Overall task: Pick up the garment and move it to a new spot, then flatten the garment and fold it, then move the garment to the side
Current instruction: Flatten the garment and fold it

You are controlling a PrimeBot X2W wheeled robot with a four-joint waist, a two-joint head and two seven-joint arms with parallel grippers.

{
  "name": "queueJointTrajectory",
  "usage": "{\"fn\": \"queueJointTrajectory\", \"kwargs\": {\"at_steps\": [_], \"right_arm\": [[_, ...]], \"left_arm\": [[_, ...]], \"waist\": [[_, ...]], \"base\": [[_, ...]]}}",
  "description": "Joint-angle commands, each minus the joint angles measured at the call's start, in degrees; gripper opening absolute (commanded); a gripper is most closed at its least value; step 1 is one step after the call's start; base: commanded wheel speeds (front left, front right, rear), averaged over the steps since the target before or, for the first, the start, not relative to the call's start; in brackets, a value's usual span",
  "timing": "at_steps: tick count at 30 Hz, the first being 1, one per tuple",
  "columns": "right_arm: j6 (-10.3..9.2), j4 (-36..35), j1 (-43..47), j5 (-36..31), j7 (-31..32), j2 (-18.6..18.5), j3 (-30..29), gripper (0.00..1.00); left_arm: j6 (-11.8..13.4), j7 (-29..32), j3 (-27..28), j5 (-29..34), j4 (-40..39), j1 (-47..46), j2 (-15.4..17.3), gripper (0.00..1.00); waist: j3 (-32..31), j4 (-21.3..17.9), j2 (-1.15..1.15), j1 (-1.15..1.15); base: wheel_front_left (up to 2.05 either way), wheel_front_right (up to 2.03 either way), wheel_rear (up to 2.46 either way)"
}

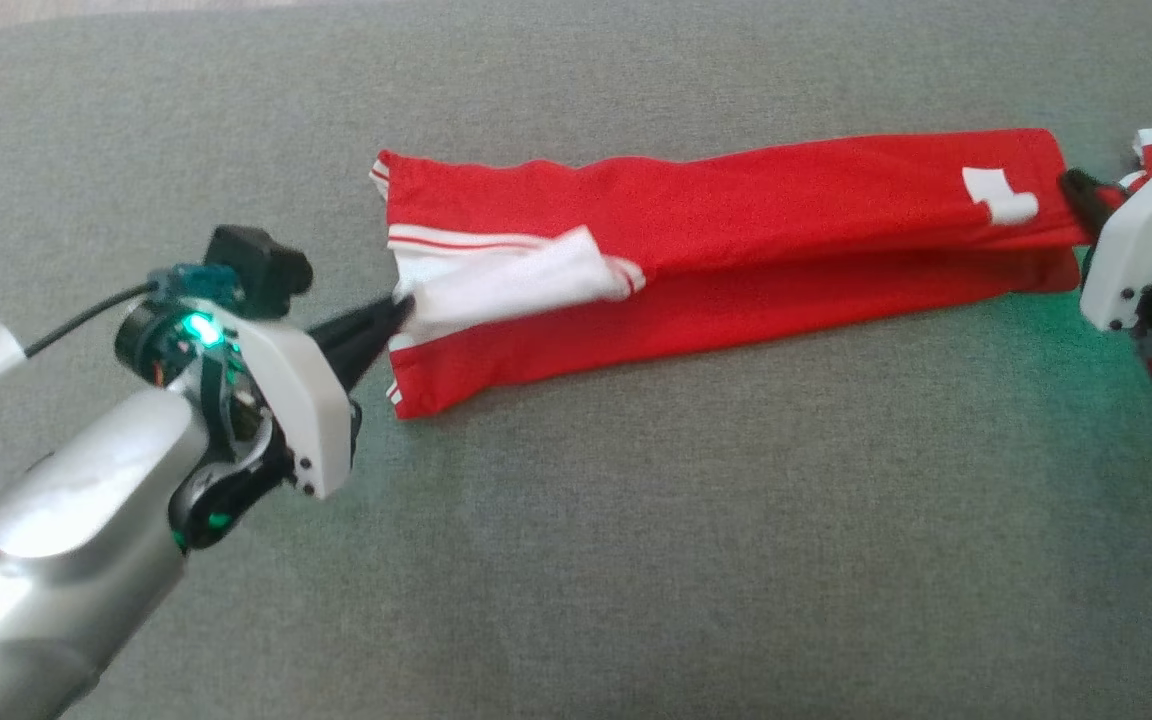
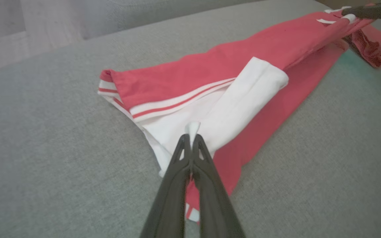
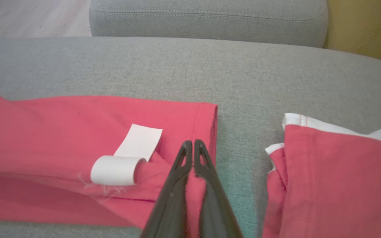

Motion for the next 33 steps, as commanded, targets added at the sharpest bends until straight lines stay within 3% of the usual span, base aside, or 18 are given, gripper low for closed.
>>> {"fn": "queueJointTrajectory", "kwargs": {"at_steps": [1,8,9,10,11,12,15,20,27,33], "right_arm": [[-0.04,-2.03,1.24,0.67,0.82,-1.96,1.52,0.0],[-0.04,-3.46,1.34,2.46,3.55,-3.45,5.56,0.0],[-0.04,-3.36,1.23,2.65,3.56,-3.5,5.85,0.54],[-0.04,-2.98,1.19,3.07,3.79,-3.37,5.91,1.0],[-0.04,-2.99,1.19,3.64,3.92,-3.11,6.05,1.0],[-0.04,-3.05,1.12,4.34,3.63,-2.85,5.86,1.0],[-0.04,-2.7,0.45,6.12,1.17,-2.48,4.33,1.0],[-0.04,-3.23,-1.1,9.33,-8.43,-0.36,-0.57,1.0],[-0.04,-5.87,-0.9,7.16,-21.95,2.15,-2.4,1.0],[-0.04,-8.7,2.13,2.47,-29.49,7.59,-7.56,1.0]], "left_arm": [[0.11,1.8,1.85,-1.01,-2.46,-1.57,3.35,0.0],[1.2,4.64,0.93,-1.45,-4.63,-1.08,4.41,0.0],[1.42,4.64,0.85,-1.38,-4.62,-1.04,4.24,0.0],[1.62,4.56,0.78,-1.3,-4.56,-0.98,4.03,0.39],[1.78,4.4,0.72,-1.22,-4.45,-0.92,3.81,0.86],[1.99,3.88,0.83,-1.06,-4.29,-0.91,3.59,1.0],[3.89,0.01,2.56,-0.38,-3.17,-1.26,2.43,1.0],[8.75,-12.77,8.59,0.46,-0.45,-1.69,-0.79,1.0],[11.72,-26.11,14.21,0.64,1.89,-0.51,-3.97,1.0],[14.26,-29.34,20.83,3.6,-0.43,5.24,-7.06,1.0]], "waist": [[-0.04,-0.21,-0.01,0.01],[0.65,-0.72,-0.01,0.01],[0.71,-0.82,-0.01,0.01],[0.71,-0.93,-0.01,0.01],[0.66,-1.03,-0.01,0.01],[0.56,-1.15,-0.01,0.01],[0.05,-1.49,-0.01,0.01],[-1.42,-2.15,-0.01,0.01],[-3.84,-2.79,-0.01,0.01],[-6.85,-3.22,-0.01,0.01]], "base": [[0.0,0.0,0.0],[0.0,0.0,0.0],[0.0,0.0,0.0],[0.0,0.0,0.0],[0.0,0.0,0.0],[0.0,0.0,0.0],[0.0,0.0,0.0],[0.0,0.0,0.0],[0.0,0.0,0.0],[0.0,0.0,0.0]]}}
